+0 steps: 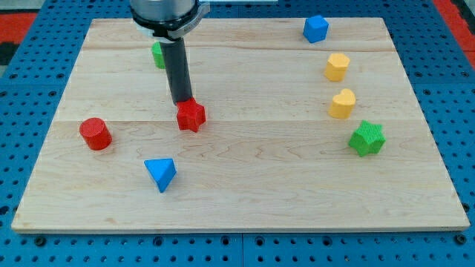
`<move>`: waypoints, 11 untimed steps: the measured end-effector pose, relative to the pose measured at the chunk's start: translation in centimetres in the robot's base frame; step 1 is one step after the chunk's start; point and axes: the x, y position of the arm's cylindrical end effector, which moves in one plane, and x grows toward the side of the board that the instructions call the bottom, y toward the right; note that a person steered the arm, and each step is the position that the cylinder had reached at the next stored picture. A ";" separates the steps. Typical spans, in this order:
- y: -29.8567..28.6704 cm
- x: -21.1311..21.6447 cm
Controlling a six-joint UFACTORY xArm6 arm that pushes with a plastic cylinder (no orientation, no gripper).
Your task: Move red star towards bottom right
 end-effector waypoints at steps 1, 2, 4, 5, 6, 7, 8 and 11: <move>0.6 3.2; 0.1 6.8; 3.8 7.8; 5.8 7.4; 7.8 7.4; 9.8 7.4; 14.0 7.4; 25.8 8.4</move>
